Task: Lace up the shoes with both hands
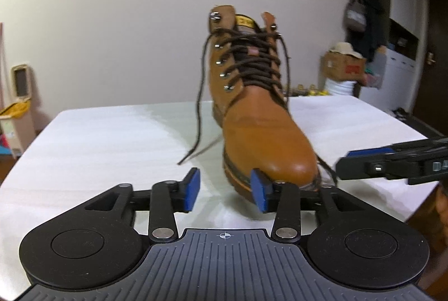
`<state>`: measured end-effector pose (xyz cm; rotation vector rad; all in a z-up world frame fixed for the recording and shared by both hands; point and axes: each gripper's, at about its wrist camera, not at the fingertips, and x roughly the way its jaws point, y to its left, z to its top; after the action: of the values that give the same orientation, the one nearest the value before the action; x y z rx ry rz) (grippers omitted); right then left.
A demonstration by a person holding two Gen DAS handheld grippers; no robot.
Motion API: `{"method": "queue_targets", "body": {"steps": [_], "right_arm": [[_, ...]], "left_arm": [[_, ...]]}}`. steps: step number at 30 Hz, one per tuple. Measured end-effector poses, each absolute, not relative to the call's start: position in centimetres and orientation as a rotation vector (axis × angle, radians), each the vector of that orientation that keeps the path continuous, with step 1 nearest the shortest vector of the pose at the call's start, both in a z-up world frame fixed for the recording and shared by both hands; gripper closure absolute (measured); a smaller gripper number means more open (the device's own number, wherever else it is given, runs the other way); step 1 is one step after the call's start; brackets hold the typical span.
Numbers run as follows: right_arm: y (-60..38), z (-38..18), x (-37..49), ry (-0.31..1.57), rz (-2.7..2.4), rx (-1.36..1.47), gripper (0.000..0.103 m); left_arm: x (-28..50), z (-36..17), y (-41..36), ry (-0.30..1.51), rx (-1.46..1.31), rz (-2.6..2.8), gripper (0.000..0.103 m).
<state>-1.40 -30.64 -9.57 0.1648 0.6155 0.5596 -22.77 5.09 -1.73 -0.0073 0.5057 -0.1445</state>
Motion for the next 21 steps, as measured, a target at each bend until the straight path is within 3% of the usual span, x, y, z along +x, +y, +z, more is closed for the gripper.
{"method": "queue_targets", "body": {"steps": [11, 21], "right_arm": [[-30.7, -8.1, -2.6, 0.668, 0.479, 0.217, 0.038], [-29.6, -4.9, -10.6, 0.580, 0.371, 0.255, 0.037]], "left_arm": [[-25.8, -1.3, 6.3, 0.533, -0.043, -0.095, 0.021], [-30.5, 1.2, 6.6, 0.481, -0.014, -0.200, 0.012]]}}
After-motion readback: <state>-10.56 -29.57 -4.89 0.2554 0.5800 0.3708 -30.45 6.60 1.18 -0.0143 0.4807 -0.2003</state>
